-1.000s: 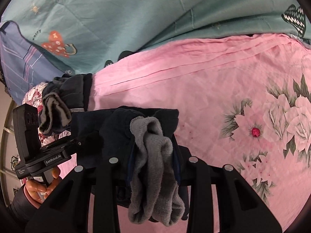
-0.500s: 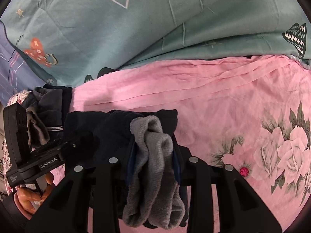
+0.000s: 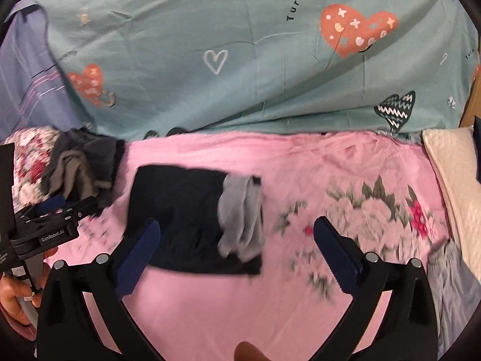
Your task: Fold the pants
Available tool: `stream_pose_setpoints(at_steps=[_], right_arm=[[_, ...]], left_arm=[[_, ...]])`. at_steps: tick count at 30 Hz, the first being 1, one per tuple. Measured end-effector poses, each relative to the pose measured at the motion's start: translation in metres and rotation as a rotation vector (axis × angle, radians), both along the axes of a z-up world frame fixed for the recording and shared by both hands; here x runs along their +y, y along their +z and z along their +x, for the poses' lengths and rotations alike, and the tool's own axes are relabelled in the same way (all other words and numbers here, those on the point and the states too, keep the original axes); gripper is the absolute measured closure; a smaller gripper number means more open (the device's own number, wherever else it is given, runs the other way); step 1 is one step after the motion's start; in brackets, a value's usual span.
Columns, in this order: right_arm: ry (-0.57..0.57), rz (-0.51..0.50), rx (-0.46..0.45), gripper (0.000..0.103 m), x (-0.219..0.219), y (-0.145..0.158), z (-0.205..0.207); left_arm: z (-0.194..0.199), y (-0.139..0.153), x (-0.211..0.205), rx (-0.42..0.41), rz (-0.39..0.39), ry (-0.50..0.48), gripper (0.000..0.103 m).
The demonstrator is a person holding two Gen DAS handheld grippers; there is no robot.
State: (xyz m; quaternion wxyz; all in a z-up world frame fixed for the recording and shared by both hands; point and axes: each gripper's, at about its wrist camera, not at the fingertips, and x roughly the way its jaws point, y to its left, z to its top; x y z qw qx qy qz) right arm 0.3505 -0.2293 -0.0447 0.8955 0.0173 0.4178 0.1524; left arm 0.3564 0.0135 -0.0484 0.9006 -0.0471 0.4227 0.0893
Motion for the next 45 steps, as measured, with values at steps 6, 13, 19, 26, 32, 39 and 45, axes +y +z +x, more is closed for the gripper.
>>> stream_pose_setpoints(at_steps=[6,13,19,26,32,39,45], right_arm=[[0.056,-0.027,-0.002,0.001,0.006,0.011,-0.085],[0.125,-0.007,0.007,0.001,0.004,0.022,-0.146],[0.105,-0.04,-0.035,0.001,0.002,0.035,-0.189],[0.04,-0.058,-0.032,0.001,-0.003,0.034,-0.217],[0.004,-0.07,-0.043,0.001,-0.007,0.038,-0.227],[-0.008,-0.079,-0.045,0.001,-0.007,0.039,-0.232],[-0.015,-0.072,-0.029,0.001,-0.009,0.035,-0.232]], left_arm=[[-0.108,0.033,-0.024,-0.015,0.019,0.039,0.002],[-0.186,0.05,-0.051,-0.015,0.054,0.077,0.002],[-0.22,0.064,-0.059,-0.053,0.037,0.032,0.002],[-0.24,0.067,-0.061,-0.059,0.024,-0.038,0.002],[-0.243,0.074,-0.062,-0.077,0.021,-0.077,0.002],[-0.242,0.074,-0.061,-0.075,0.03,-0.086,0.002],[-0.241,0.072,-0.061,-0.068,0.033,-0.088,0.002]])
